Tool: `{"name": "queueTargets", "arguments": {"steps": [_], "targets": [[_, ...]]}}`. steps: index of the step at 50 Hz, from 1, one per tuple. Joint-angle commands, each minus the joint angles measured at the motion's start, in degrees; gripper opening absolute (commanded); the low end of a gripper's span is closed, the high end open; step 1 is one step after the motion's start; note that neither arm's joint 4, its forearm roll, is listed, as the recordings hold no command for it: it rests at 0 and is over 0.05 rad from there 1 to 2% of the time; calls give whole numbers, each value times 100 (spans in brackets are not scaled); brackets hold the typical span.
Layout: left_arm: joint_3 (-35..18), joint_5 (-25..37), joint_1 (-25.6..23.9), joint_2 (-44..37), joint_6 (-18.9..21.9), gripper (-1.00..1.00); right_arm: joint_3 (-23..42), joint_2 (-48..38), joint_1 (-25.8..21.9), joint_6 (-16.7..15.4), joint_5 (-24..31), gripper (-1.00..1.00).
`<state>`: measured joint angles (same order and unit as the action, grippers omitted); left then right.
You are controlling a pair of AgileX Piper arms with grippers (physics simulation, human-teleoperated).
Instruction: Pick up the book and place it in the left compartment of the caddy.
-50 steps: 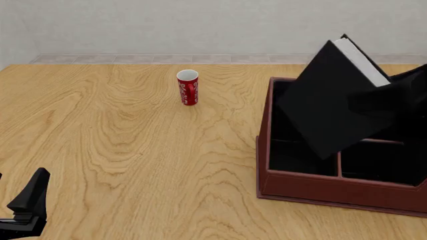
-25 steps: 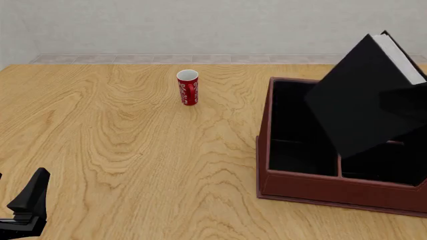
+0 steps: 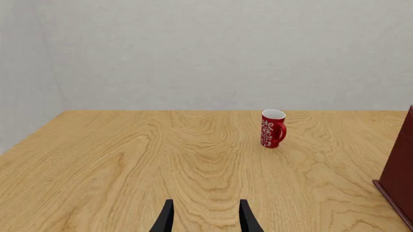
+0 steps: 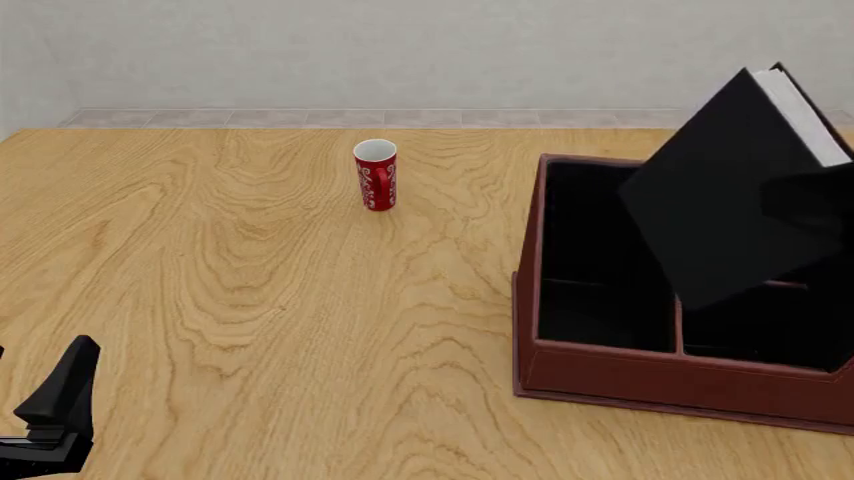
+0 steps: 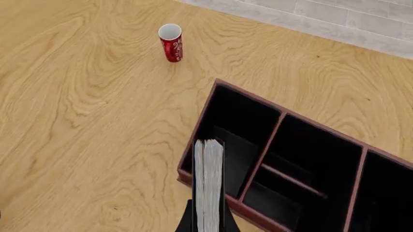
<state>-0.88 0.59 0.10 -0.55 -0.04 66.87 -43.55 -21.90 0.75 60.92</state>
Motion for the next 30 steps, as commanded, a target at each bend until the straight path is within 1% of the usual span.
{"name": "queueTargets", "arguments": {"steps": [1, 30], "targets": [[7, -3, -5, 20, 11, 100, -35, -12, 94, 115, -157, -100], [7, -3, -6, 20, 11, 100, -266, -377, 184, 176, -737, -100]]}}
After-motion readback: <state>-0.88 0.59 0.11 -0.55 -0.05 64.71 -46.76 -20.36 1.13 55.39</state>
